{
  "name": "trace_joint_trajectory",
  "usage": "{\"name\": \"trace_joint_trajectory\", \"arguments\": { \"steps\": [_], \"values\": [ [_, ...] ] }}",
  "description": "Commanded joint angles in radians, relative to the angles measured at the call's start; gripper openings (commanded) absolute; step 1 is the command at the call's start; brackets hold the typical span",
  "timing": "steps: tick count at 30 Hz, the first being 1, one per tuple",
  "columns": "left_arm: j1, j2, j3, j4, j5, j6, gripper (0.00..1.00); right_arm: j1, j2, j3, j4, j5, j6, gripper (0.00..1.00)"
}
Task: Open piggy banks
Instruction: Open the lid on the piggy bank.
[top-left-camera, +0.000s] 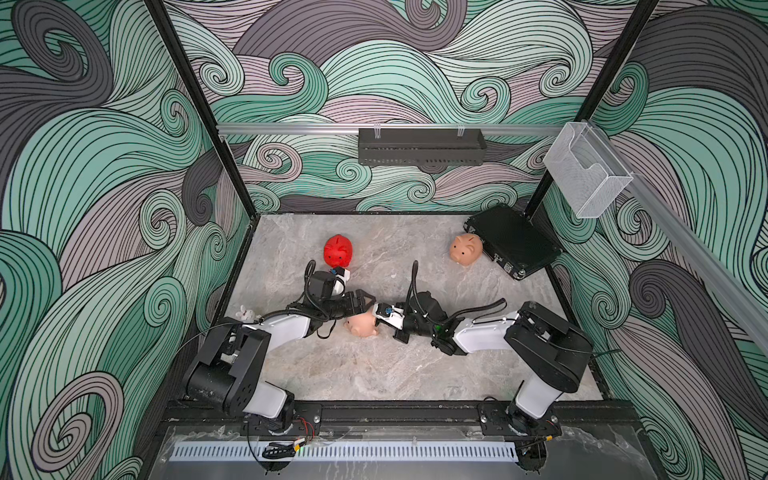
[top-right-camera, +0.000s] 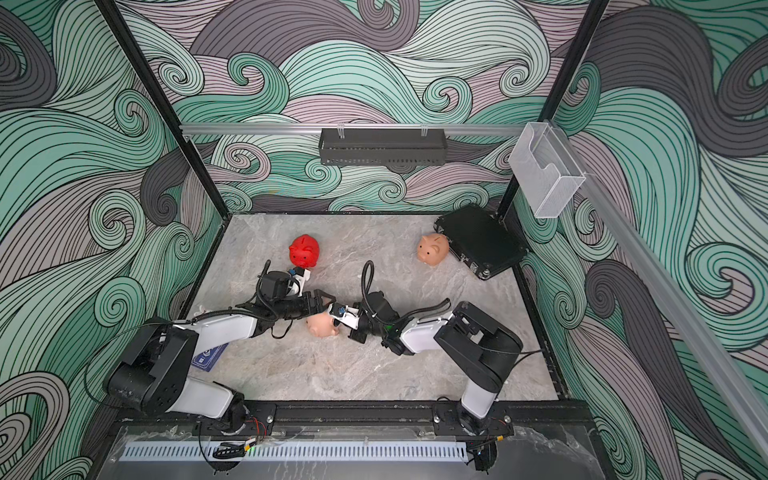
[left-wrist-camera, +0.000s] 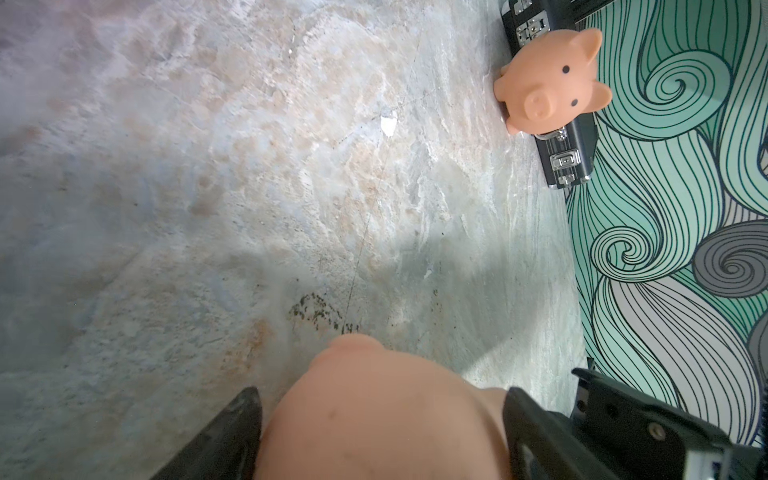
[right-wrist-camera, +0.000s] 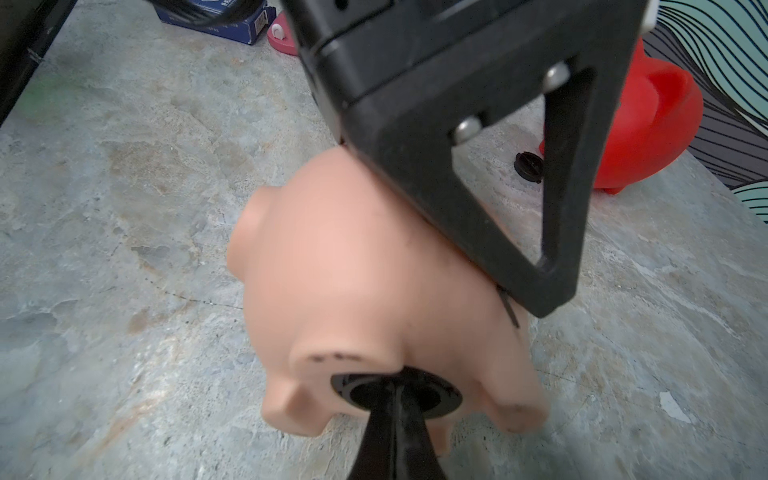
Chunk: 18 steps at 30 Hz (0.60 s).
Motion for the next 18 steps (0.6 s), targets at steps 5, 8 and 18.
{"name": "trace_joint_trajectory", "arguments": {
  "steps": [5,8,18],
  "values": [
    [-0.018,0.054,-0.041,-0.213,-0.015,0.029,0.86,0.002,-0.03,-0.046,0.047,0.035,0.093,0.0],
    [-0.019,0.052,-0.04,-0.216,-0.013,0.031,0.86,0.002,-0.043,-0.064,0.07,0.034,0.121,0.0],
    [-0.018,0.054,-0.042,-0.207,-0.007,0.026,0.86,0.002,-0.115,-0.123,0.108,0.057,0.221,0.0]
  ]
}}
